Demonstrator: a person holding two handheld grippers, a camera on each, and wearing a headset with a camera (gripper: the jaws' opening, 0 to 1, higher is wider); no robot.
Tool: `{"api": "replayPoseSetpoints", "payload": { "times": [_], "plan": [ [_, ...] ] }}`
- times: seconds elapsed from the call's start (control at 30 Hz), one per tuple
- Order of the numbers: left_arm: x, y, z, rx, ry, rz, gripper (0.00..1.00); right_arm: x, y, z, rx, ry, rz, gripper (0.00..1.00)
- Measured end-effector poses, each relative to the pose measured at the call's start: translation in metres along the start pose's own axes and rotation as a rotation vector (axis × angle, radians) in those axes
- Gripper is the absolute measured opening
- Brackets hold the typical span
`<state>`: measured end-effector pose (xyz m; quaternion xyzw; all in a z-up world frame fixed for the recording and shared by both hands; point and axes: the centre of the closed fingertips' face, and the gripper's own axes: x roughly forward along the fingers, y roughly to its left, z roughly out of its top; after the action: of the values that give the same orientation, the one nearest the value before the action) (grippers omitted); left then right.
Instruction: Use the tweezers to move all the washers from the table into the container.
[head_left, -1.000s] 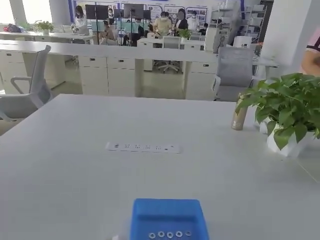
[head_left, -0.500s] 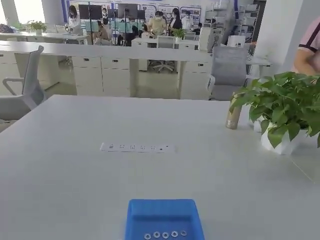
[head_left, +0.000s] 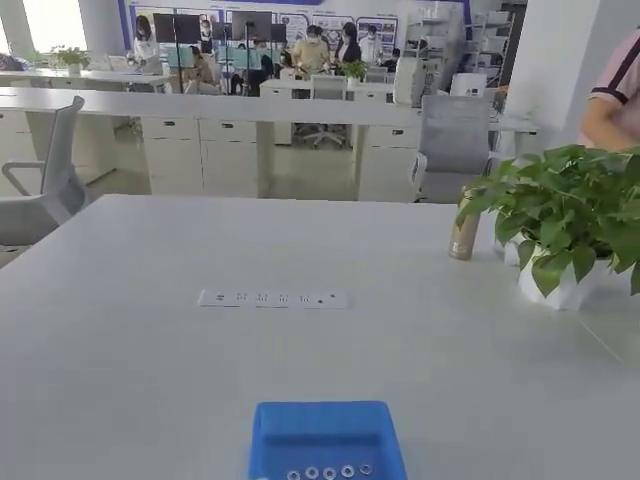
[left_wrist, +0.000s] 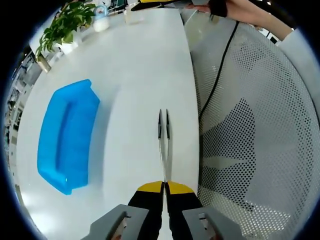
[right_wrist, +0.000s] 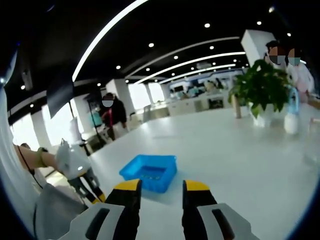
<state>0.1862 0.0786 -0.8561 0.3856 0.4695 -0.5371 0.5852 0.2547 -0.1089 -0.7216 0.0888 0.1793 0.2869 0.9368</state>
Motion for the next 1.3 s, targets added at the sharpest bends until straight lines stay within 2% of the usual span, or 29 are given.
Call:
{"api": "replayPoseSetpoints", "payload": {
  "times": [0.23, 0.4, 0.63, 1.03, 1.3],
  "plan": [
    [0.003, -0.003, -0.006, -0.005, 0.038, -0.027, 0.0, 0.001, 0.002, -0.001, -0.005, 0.002, 0.005, 0.3],
    [0.004, -0.002, -0.007, -0.027, 0.047, -0.035, 0.0, 0.001, 0.003, -0.001, -0.007, 0.003, 0.012, 0.3],
    [0.007, -0.002, -0.008, -0.007, 0.047, -0.023, 0.0, 0.001, 0.002, 0.0, -0.004, -0.002, 0.009, 0.3],
    [0.005, -0.005, -0.008, -0.036, -0.01, -0.022, 0.03, 0.003, 0.005, -0.002, -0.008, 0.007, 0.021, 0.3],
    [0.004, -0.012, -0.007, -0.127, -0.085, -0.019, 0.13, 0.005, 0.007, -0.005, -0.009, 0.021, 0.029, 0.31]
  ]
}}
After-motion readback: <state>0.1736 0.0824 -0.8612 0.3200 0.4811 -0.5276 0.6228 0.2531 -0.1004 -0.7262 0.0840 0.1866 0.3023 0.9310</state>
